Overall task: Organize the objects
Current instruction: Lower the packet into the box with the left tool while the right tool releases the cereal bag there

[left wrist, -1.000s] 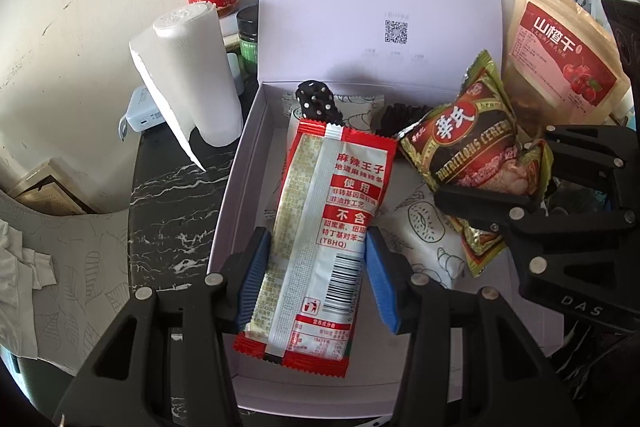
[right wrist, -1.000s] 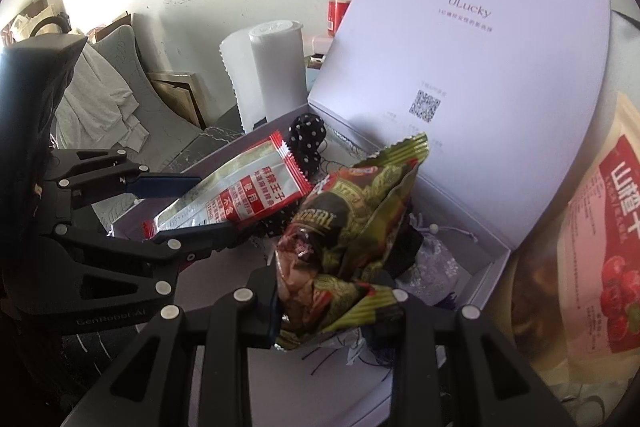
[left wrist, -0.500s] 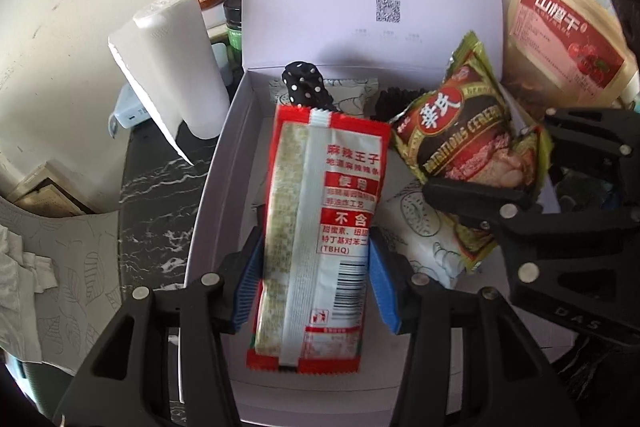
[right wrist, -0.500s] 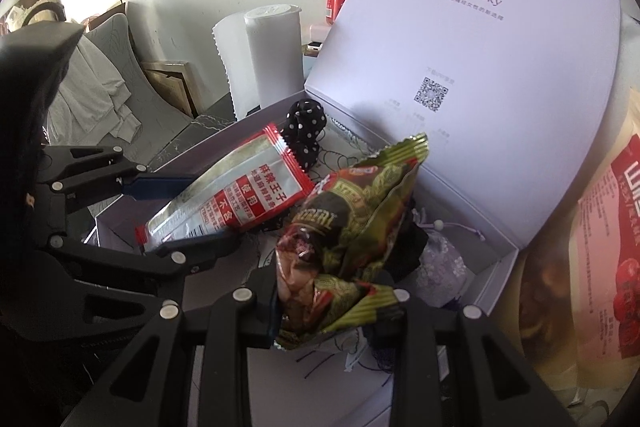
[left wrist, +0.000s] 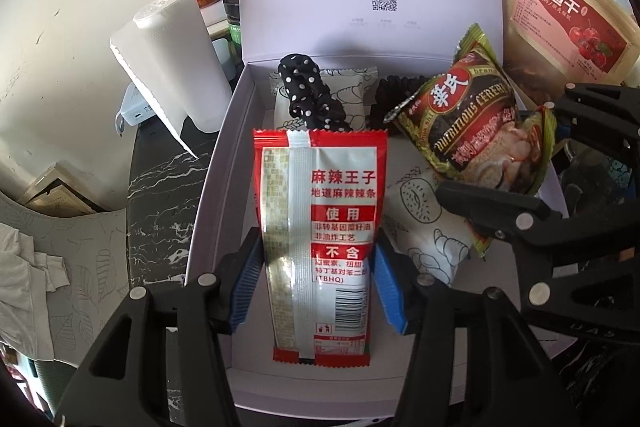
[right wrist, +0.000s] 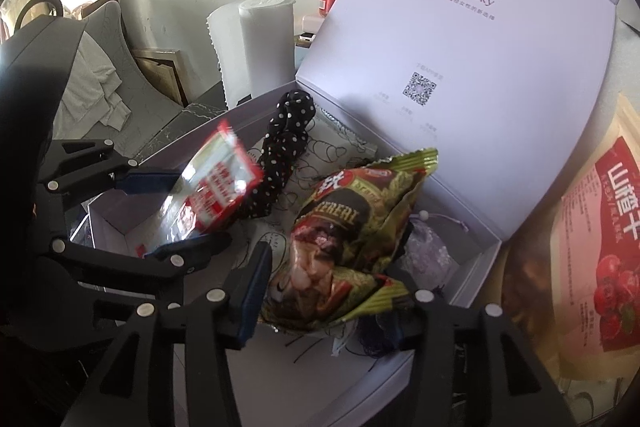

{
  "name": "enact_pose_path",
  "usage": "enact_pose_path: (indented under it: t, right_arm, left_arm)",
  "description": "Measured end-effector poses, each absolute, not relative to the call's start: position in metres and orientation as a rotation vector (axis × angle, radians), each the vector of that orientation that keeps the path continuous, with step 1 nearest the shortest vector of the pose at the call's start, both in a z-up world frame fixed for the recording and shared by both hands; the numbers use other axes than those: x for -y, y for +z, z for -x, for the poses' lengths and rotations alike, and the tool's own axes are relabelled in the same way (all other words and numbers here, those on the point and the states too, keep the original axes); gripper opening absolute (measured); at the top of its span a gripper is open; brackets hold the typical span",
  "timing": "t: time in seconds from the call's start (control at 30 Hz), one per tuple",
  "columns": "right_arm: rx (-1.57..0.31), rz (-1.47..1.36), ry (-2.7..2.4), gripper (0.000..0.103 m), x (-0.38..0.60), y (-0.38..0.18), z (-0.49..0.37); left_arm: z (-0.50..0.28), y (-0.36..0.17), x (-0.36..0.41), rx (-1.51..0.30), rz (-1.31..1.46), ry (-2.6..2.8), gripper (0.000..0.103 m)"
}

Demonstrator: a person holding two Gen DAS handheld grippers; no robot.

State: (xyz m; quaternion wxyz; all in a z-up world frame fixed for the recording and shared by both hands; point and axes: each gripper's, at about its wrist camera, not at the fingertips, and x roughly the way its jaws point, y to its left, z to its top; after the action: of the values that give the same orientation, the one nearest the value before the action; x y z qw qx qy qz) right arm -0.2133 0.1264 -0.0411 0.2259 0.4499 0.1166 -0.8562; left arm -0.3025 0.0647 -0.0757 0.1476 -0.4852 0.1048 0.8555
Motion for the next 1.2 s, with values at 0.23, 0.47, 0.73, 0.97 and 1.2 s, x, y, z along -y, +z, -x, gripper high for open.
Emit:
enact_pose_path:
  t: [0.23,0.47,0.73,0.97,1.2]
  right_arm:
    - [-0.321,-1.215,-2.371,0.06,-0.132,-0.029,0.206]
    - [-0.318,-1.203,-2.41,0.062,-0.142,-0.017,0.201]
    - [-0.333,-1.16,-2.457,0.062,-0.146,0.004,0.188]
    - [-0.349,-1.102,-2.489,0.062,-0.151,0.027,0.171]
    - [-0.347,-1.04,-2.525,0.062,-0.154,0.049,0.152]
  left_arm:
    - [0.292,-0.06,-0.061,-0.285,1.369,2.472,0.051]
    - [0.279,-0.042,-0.06,-0.268,1.337,2.496,0.052]
    - [0.264,-0.01,-0.056,-0.226,1.279,2.551,0.055]
    - [0.249,0.018,-0.051,-0.222,1.221,2.609,0.067]
    - [0.229,0.043,-0.044,-0.199,1.176,2.659,0.069]
